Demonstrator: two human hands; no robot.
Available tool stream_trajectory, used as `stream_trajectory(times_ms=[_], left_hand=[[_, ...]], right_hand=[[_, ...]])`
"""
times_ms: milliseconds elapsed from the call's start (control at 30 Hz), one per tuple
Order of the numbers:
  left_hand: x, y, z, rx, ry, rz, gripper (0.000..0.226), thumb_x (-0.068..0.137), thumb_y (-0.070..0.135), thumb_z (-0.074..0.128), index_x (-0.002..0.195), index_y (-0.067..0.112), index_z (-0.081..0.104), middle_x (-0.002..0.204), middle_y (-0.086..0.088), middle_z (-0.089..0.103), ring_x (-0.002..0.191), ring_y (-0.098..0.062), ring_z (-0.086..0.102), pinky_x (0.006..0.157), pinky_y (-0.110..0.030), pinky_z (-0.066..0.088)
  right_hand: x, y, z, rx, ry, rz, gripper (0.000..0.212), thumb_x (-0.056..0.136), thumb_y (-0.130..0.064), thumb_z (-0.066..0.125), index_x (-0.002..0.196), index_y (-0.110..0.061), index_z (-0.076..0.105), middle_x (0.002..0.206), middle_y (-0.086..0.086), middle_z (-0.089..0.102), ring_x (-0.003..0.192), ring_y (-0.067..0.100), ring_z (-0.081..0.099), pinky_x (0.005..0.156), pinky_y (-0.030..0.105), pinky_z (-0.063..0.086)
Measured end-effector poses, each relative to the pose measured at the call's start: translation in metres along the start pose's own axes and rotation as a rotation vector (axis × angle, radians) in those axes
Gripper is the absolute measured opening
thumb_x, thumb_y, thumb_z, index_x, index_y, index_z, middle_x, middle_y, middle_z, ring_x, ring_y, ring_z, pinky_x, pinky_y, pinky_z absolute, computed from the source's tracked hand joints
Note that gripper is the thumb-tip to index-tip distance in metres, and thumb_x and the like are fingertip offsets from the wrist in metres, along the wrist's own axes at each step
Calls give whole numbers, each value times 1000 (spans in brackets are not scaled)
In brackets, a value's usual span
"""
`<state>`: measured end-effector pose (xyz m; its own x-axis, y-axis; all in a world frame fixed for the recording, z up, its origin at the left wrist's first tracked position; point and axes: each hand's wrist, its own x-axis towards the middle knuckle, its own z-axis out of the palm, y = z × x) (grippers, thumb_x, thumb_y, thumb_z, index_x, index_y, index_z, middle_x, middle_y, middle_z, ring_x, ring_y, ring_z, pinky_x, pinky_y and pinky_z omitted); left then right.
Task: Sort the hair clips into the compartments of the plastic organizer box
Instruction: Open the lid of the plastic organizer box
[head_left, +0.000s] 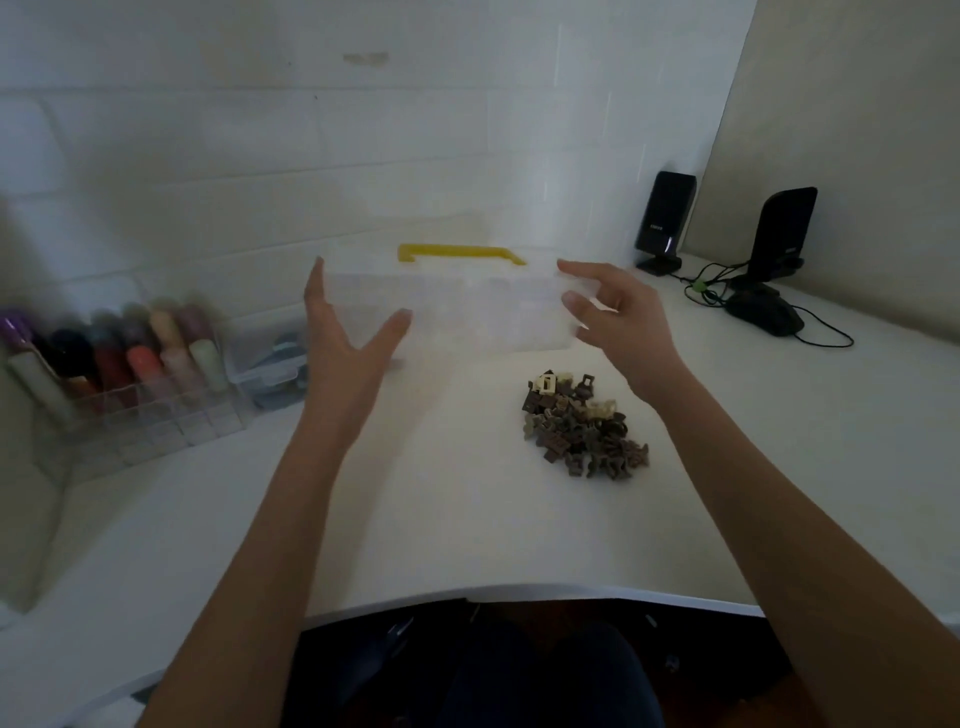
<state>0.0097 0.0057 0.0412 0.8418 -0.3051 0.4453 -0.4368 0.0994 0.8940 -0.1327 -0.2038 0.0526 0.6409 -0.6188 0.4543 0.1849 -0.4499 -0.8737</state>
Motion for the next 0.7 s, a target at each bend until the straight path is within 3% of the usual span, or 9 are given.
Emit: stream_trajectory(times_ms=[67,133,233,367,467,533,633,700], left_hand=[[-6,3,-15,60,40,4,77,82,13,69,143,10,22,130,1,42,112,-2,46,88,-1,38],[-14,-2,-27,93,109,0,70,81,12,69,139,5,30,123,0,45,106,-2,48,80,4,35],[-25,-15,-38,23,176,-65,68,81,12,70,138,7,32,119,-2,43,88,6,48,75,3,36],[-38,-19,-38,-60,218,-117,60,82,14,69,128,14,31,115,5,42,89,14,48,75,1,39],[-39,-22,-40,-94,223,-100,53,73,24,75,109,25,36,116,-6,42,95,-8,52,77,-10,43],[-35,-29,-45,-83,194,-84,43,61,30,67,96,34,42,113,-7,43,98,-14,47,80,-21,42],[-29,-34,-51,-192,116,-104,44,60,15,52,102,25,50,96,8,51,81,3,51,72,-16,40],[-25,-33,-52,-221,101,-113,56,60,10,47,115,18,52,92,10,52,74,10,51,69,-8,39]], right_hand=[[-1,2,12,-2,-32,-14,25,86,-18,67,108,-29,70,101,3,70,95,15,64,80,34,57],[-3,4,22,-4,-45,-14,26,83,-24,70,108,-30,68,108,0,71,102,16,66,88,43,55],[-3,2,36,46,-18,61,40,78,-42,72,115,-35,59,101,0,72,98,13,68,86,43,56],[4,4,57,-46,156,169,55,71,-64,66,103,-26,45,84,-2,71,83,15,68,81,46,56],[8,7,68,-225,198,237,45,79,-69,50,83,-24,47,84,2,70,78,17,66,79,45,55],[9,9,71,-332,134,230,44,87,-63,43,78,-23,57,85,-1,70,78,19,66,83,43,53],[8,16,72,-309,43,202,42,92,-58,36,95,-29,67,91,-5,67,84,21,68,87,44,52],[9,19,70,-299,-6,191,36,94,-52,39,119,-37,59,91,-9,63,88,20,67,90,41,51]])
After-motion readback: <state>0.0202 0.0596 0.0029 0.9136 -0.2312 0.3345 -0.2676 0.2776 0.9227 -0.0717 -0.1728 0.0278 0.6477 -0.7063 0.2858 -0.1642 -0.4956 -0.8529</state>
